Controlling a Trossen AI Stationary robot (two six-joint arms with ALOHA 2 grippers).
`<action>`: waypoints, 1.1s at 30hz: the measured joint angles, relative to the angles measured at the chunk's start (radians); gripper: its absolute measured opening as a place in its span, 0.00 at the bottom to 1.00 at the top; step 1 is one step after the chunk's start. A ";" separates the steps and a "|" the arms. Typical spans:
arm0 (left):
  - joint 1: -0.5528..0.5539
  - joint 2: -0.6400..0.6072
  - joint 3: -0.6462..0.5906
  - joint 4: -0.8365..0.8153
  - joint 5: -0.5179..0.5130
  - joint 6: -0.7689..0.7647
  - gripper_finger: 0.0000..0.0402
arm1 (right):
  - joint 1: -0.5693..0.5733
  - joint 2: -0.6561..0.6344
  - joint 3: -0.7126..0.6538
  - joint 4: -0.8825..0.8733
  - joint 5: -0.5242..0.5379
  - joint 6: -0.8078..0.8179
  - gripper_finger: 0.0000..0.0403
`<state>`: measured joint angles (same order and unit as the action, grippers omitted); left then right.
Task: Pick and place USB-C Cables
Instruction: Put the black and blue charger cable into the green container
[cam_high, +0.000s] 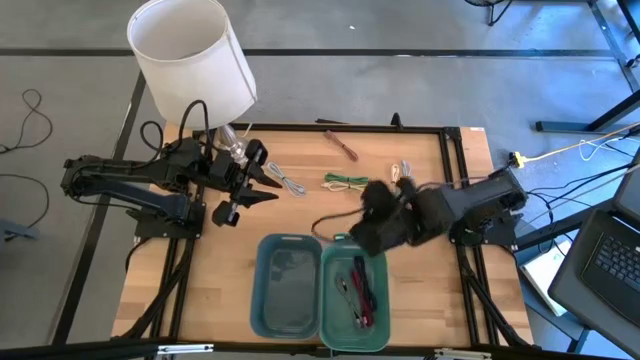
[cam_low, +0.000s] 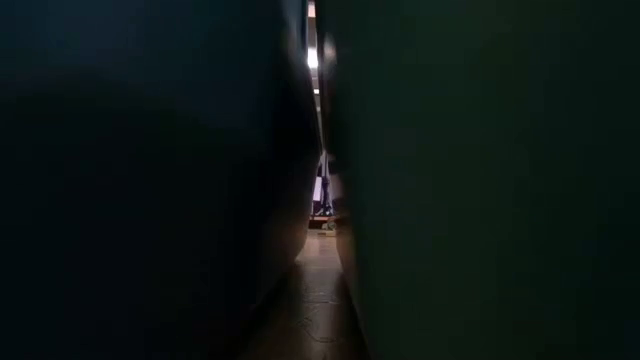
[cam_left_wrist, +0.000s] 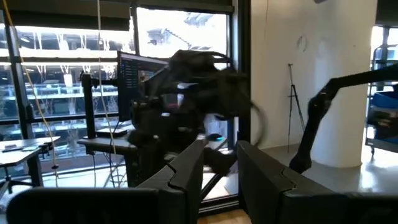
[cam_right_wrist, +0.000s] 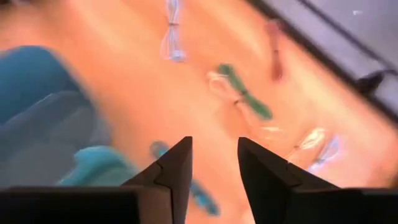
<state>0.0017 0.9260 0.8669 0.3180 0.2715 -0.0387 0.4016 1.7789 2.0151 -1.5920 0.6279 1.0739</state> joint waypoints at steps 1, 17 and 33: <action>0.000 0.000 0.000 0.000 0.006 0.000 0.23 | -0.029 -0.010 -0.013 0.030 0.001 -0.081 0.32; 0.000 0.000 0.000 0.023 -0.110 -0.053 0.23 | -0.582 -0.129 -0.663 0.379 -0.668 -0.983 0.23; 0.000 0.000 0.000 0.023 -0.457 -0.119 0.23 | -0.753 -0.289 -1.080 0.486 -1.298 -1.291 0.22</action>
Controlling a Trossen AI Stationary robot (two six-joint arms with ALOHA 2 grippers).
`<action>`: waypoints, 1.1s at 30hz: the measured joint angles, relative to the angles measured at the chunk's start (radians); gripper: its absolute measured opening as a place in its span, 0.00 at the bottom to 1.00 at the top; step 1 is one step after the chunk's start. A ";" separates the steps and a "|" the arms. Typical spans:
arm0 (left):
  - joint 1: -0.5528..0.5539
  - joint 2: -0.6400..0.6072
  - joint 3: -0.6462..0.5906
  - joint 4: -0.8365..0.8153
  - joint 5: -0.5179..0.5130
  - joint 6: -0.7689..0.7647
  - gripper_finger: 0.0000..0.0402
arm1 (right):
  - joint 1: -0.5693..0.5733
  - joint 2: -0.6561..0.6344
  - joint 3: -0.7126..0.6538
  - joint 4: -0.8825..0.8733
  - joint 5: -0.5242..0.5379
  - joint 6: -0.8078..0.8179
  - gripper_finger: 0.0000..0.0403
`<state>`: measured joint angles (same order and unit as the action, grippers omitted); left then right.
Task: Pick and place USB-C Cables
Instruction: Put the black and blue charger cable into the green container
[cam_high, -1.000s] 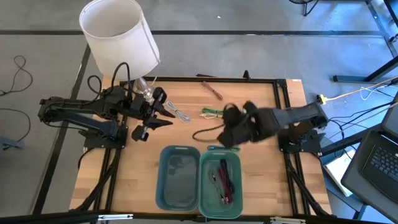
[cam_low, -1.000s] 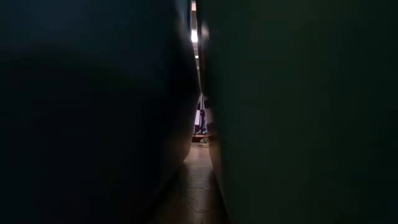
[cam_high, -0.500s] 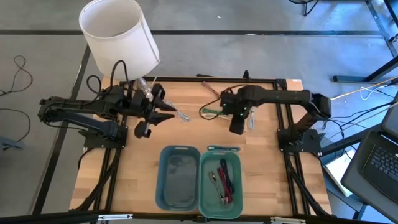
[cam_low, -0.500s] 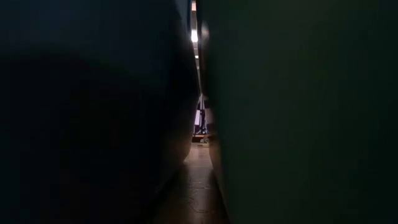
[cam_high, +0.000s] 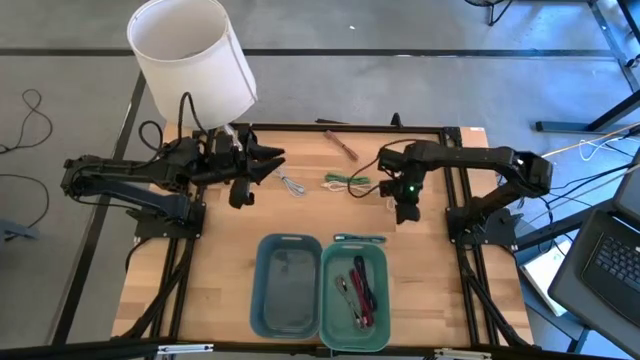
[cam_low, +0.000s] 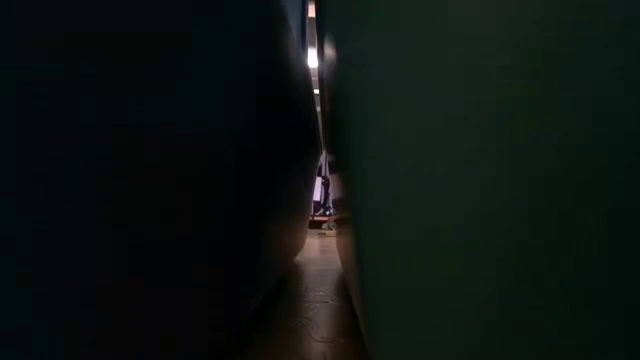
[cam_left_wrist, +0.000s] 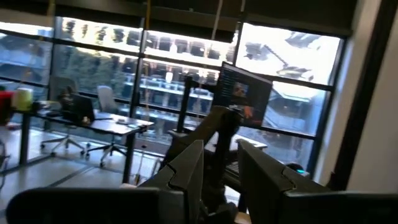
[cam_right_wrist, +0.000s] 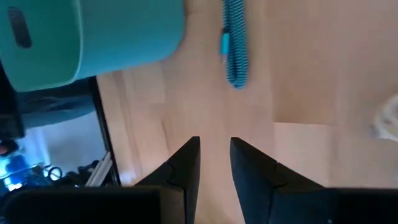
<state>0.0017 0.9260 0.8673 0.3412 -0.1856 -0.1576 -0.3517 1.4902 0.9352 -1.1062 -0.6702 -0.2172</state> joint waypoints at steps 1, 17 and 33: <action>0.000 0.000 0.000 0.000 -0.016 -0.012 0.23 | 0.008 -0.004 -0.022 0.017 -0.015 0.000 0.22; 0.000 0.000 0.000 0.000 -0.030 -0.031 0.23 | 0.121 -0.004 -0.096 0.351 -0.052 0.057 0.44; 0.000 0.000 0.000 -0.001 -0.030 -0.014 0.23 | 0.229 -0.001 -0.096 0.427 0.217 0.109 0.57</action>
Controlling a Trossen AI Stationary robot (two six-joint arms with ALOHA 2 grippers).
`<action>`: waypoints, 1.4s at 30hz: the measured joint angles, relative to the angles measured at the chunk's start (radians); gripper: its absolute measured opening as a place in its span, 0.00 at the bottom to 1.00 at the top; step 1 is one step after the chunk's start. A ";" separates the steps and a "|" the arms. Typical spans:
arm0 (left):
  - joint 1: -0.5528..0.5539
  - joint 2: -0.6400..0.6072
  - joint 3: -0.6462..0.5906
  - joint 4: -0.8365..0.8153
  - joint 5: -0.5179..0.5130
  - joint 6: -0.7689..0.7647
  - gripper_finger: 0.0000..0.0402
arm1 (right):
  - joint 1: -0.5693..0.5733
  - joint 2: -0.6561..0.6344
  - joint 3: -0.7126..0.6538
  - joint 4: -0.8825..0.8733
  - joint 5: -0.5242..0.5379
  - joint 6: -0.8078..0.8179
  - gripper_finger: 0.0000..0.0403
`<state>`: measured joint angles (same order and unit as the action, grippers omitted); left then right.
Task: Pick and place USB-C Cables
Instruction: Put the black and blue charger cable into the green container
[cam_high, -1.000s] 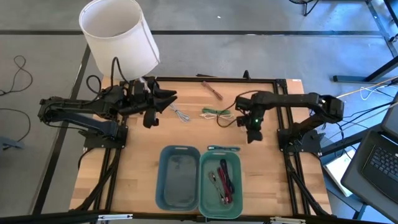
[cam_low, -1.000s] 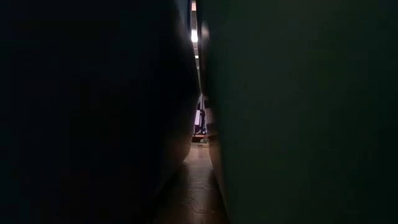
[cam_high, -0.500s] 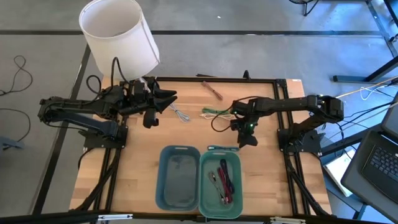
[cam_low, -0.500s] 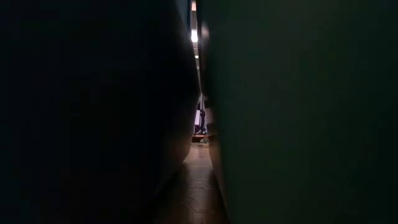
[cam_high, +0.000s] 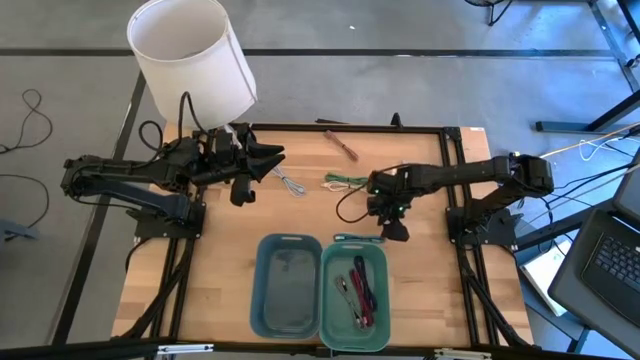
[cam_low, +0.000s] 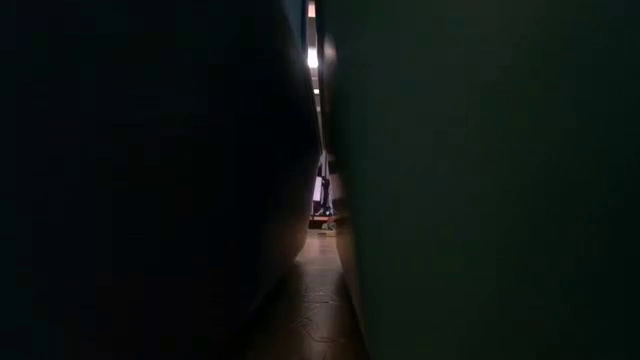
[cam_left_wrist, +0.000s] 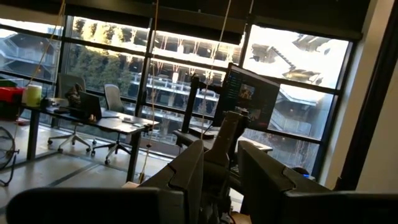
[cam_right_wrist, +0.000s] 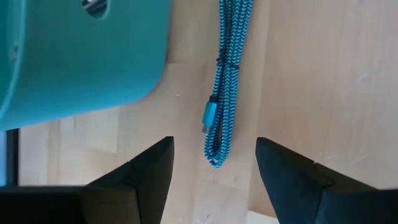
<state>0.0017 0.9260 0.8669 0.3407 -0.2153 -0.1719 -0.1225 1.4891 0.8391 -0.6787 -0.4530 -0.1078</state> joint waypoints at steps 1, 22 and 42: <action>0.000 0.000 0.000 0.000 0.000 0.000 0.23 | 0.004 0.000 0.000 0.005 0.010 0.001 0.57; 0.000 0.000 0.000 0.000 0.000 0.035 0.23 | 0.144 0.033 0.000 0.003 0.164 0.175 0.56; 0.000 -0.033 0.000 -0.001 0.008 0.036 0.23 | 0.163 0.167 0.002 0.048 0.243 0.209 0.40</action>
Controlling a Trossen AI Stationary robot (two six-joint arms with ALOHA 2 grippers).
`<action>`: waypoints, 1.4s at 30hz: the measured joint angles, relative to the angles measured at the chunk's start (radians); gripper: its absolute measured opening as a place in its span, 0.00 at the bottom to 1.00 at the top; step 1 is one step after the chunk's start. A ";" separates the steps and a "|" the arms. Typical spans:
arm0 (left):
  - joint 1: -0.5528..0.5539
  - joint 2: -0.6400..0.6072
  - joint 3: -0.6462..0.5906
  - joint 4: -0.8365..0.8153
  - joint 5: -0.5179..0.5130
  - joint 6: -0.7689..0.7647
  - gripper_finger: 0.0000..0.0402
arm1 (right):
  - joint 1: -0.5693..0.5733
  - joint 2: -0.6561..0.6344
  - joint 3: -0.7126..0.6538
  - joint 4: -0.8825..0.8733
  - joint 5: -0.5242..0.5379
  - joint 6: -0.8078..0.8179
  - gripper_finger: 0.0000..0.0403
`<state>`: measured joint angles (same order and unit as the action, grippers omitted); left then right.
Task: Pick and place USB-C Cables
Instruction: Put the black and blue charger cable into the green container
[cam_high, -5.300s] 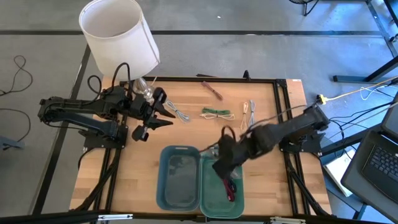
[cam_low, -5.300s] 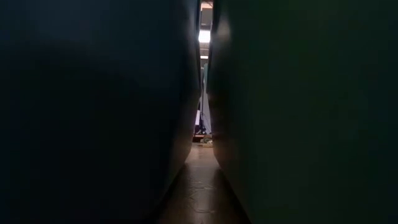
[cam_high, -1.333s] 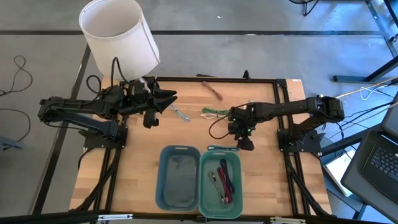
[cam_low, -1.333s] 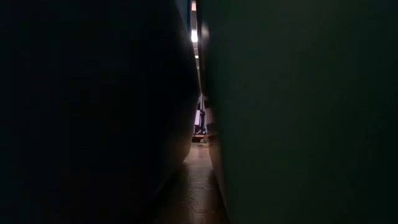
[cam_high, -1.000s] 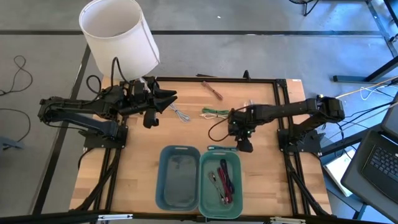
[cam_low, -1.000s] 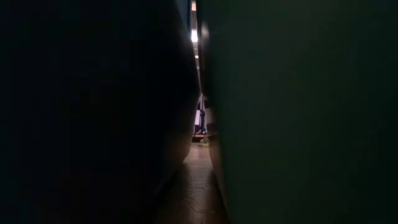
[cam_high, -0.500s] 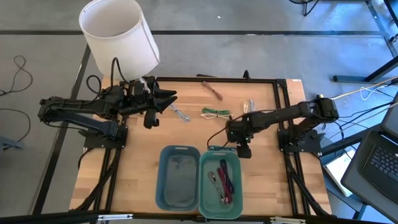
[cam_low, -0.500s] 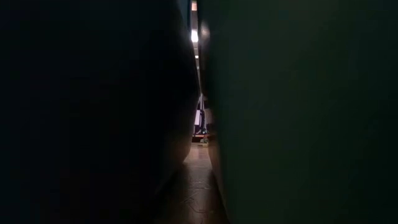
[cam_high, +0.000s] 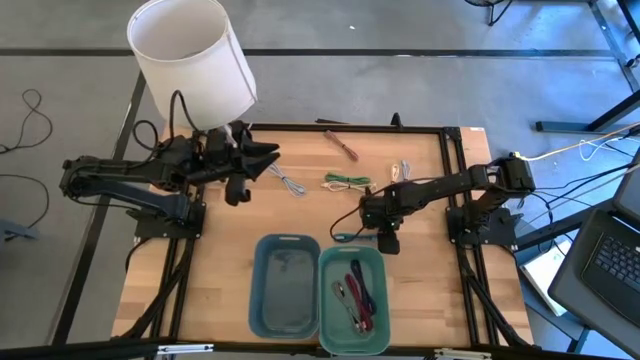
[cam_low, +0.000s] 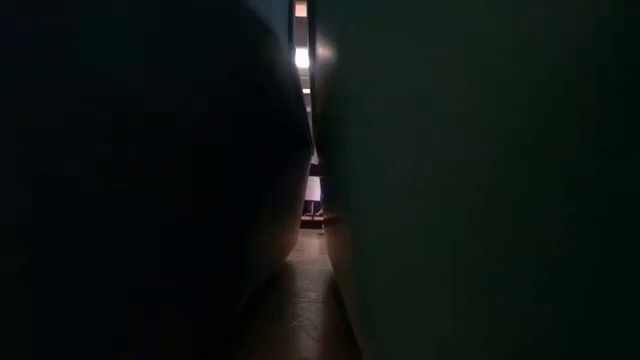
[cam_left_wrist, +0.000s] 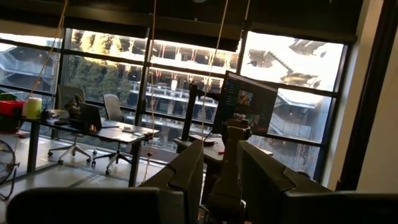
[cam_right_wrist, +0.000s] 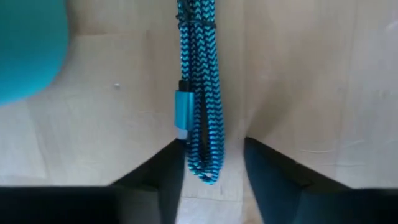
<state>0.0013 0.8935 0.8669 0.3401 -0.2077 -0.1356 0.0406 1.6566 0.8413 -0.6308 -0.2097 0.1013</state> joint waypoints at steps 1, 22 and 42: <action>0.000 -0.003 0.000 0.000 0.000 0.000 0.23 | 0.000 0.000 0.000 0.000 0.004 0.000 0.35; 0.000 -0.011 0.000 0.000 0.140 -0.009 0.23 | -0.003 -0.045 -0.003 -0.099 0.055 0.007 0.04; -0.224 0.267 0.500 -0.506 0.059 0.062 0.23 | -0.111 -0.254 0.431 -0.494 0.020 0.084 0.03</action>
<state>-0.2225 1.1601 1.3670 -0.1658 -0.1491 -0.0735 -0.0708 1.4024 1.2724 -1.1250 -0.1893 0.1852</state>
